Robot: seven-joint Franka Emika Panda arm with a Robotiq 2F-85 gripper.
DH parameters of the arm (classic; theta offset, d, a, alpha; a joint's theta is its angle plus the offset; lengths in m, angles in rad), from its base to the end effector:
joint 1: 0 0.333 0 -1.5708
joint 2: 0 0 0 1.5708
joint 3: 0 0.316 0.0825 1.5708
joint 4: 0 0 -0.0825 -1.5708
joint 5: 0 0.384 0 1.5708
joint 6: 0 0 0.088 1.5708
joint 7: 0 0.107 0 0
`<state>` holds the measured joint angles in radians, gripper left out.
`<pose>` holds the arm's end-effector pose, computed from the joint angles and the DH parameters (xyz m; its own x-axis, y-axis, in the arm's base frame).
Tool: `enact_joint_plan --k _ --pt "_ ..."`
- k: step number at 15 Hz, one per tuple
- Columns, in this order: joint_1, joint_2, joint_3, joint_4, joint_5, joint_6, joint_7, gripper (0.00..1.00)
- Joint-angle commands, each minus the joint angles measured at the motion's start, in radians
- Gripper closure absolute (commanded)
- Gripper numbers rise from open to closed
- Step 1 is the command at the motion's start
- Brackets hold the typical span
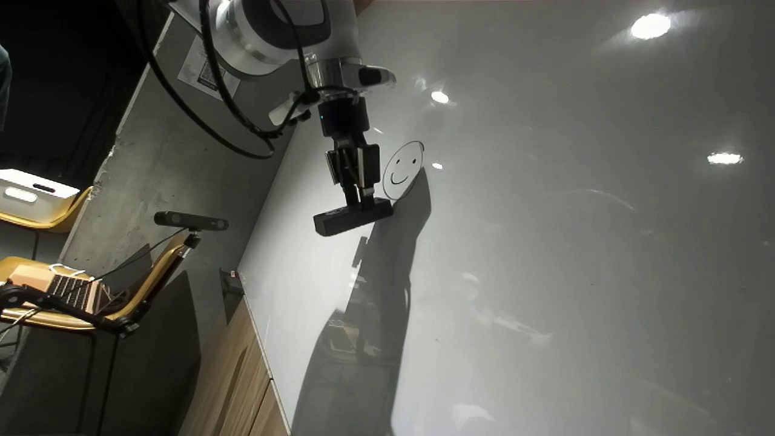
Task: Rub the white board
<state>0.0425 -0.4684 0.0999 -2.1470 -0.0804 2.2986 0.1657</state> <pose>0.4504 0.0726 0.6559 0.8093 0.0211 0.5870 0.0056 -0.9996 0.0282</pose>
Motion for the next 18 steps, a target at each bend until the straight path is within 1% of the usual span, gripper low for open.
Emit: enact_joint_plan --k 1,9,12,15,18 --pt "-0.022 0.037 0.019 0.121 -0.018 -0.029 0.018 0.71" --pt "-0.042 0.069 0.003 0.214 -0.043 -0.073 -0.005 0.71" --pt "-0.052 0.083 -0.001 0.294 -0.054 -0.115 -0.011 0.71" --pt "-0.064 0.102 0.001 0.401 -0.071 -0.165 -0.015 0.71" --pt "-0.069 0.114 0.001 0.467 -0.085 -0.193 -0.018 0.71"
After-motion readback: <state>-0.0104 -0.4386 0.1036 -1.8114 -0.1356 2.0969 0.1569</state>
